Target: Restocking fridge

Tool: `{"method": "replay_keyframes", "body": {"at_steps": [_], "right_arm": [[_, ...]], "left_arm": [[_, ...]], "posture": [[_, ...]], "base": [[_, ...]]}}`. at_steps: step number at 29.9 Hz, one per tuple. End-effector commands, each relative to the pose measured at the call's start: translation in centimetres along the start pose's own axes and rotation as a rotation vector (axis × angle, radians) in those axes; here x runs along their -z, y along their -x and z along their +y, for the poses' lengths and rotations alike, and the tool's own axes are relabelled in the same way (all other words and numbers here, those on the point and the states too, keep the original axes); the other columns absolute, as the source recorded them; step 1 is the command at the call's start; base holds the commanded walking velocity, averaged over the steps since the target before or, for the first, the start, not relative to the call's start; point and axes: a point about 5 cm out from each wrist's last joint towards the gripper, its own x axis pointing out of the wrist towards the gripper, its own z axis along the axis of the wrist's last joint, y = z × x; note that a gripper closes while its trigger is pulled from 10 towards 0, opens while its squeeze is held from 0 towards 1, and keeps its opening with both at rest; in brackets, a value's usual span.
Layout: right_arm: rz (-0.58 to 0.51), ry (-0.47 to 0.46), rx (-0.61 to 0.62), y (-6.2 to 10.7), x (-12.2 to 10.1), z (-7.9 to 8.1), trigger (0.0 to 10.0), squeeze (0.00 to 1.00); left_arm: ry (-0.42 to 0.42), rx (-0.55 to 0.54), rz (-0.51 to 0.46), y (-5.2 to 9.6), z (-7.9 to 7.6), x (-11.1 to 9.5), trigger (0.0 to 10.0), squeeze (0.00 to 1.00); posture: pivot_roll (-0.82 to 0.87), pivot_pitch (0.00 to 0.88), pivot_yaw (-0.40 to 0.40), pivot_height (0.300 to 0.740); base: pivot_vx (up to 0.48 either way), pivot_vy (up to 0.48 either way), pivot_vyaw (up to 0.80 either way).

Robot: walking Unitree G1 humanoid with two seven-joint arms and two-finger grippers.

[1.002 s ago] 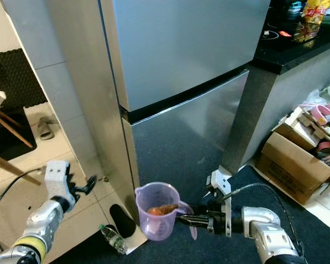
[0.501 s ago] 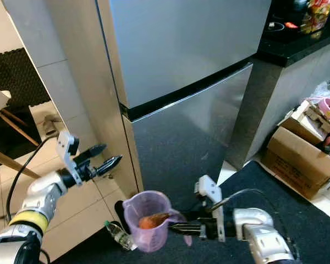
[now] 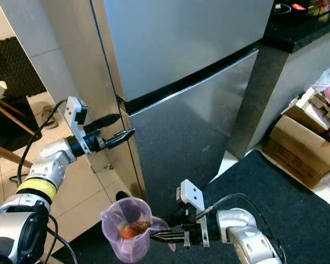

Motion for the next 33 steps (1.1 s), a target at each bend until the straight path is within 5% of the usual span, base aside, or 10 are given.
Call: {"method": "replay_keyframes", "body": {"at_steps": [1,9,13,26,30,33], "right_arm": [[-0.002,0.009,-0.012,-0.3,-0.2,0.4,10.0,0.0],[-0.004,0.03,-0.004,0.1,-1.0,0.9,10.0,0.0],[-0.003,0.04,0.007,0.3,-1.4,1.3,10.0,0.0],[0.007,0.034,0.029,1.0,-1.8,2.5,10.0,0.0],[0.01,0.031,0.041,1.1,-1.9,2.7,10.0,0.0],[0.01,0.031,0.055,1.3,-2.0,2.7,10.0,0.0]], "left_arm": [[-0.008,0.016,0.028,-0.6,-0.3,0.2,10.0,0.0],[-0.049,0.011,0.079,-2.4,-1.1,1.0,10.0,0.0],[-0.079,-0.17,0.06,-2.3,-0.1,0.7,10.0,0.0],[-0.103,-0.31,0.022,-2.6,1.2,-1.1,10.0,0.0],[-0.094,-0.244,0.007,-3.6,0.8,-1.6,10.0,0.0],[-0.033,0.006,-0.037,-5.2,-1.1,-2.1,10.0,0.0]], "posture": [[-0.07,0.12,0.101,0.74],[-0.09,0.13,0.104,0.74],[-0.09,0.149,0.105,0.74],[-0.14,0.202,0.105,0.74],[-0.15,0.211,0.108,0.74],[-0.15,0.212,0.112,0.74]], "base": [[0.0,0.0,0.0],[0.0,0.0,0.0],[0.0,0.0,0.0],[0.0,0.0,0.0],[0.0,0.0,0.0],[0.0,0.0,0.0]]}}
